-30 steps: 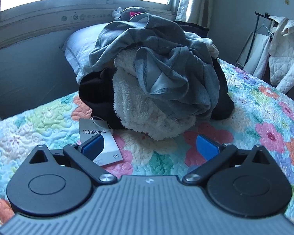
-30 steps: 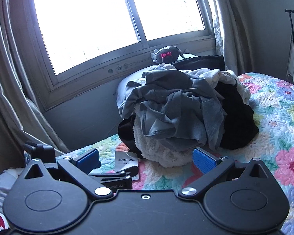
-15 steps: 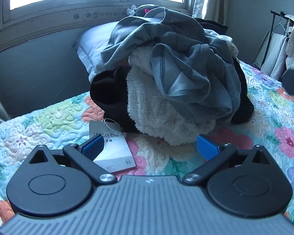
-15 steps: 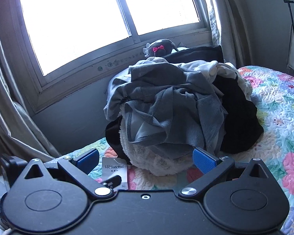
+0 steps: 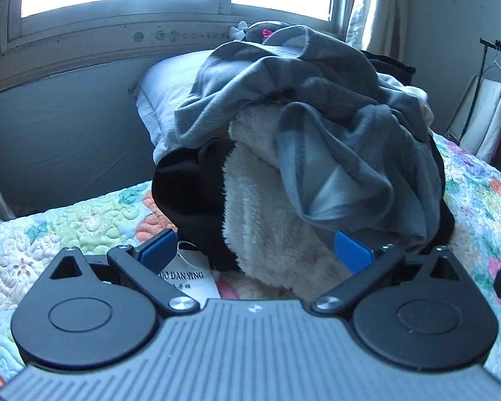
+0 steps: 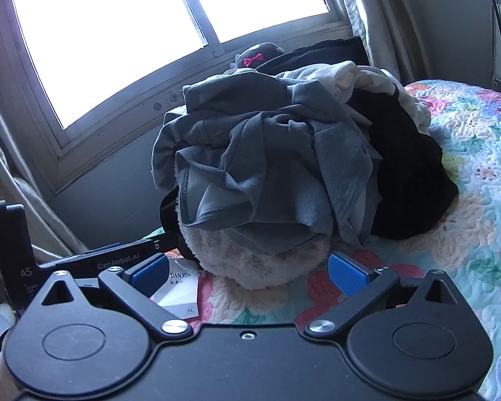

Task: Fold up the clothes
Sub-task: 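Grasp the grey sweatshirt edge with the left gripper and lift it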

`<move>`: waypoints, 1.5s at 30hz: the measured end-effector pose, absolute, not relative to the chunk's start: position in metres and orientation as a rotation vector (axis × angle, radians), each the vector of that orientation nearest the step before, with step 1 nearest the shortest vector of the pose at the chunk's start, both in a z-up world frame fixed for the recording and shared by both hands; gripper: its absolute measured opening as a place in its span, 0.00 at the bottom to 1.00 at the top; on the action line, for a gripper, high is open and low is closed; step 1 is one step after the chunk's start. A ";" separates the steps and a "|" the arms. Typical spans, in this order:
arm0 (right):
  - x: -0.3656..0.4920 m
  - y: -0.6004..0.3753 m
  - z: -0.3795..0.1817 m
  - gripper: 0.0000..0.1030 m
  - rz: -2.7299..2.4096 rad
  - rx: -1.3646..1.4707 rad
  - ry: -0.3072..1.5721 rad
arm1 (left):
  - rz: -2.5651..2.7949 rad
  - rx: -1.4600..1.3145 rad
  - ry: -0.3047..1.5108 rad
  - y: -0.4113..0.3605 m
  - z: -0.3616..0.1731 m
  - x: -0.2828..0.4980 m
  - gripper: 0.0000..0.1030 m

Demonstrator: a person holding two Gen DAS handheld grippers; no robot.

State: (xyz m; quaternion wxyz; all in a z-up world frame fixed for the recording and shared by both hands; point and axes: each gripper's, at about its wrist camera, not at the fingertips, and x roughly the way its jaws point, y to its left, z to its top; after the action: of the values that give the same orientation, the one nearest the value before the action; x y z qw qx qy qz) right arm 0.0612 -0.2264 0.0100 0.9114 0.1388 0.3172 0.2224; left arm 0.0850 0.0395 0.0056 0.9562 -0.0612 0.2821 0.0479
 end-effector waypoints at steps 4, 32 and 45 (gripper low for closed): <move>0.070 -0.228 -0.003 1.00 0.451 0.318 0.639 | 0.093 -0.195 0.543 0.054 0.006 0.101 1.00; 0.036 -0.268 -0.012 0.98 0.371 0.308 0.573 | -0.155 -0.049 0.290 -0.056 0.069 0.038 0.02; 0.100 -0.286 -0.046 0.99 0.335 0.573 0.670 | -0.067 -0.097 0.538 -0.025 0.010 0.063 0.03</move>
State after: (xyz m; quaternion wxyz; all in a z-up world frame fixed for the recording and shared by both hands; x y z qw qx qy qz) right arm 0.0999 -0.2861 -0.0461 0.8908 0.2760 0.3229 0.1614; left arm 0.0631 -0.0254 0.0102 0.9624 -0.0477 0.2655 -0.0330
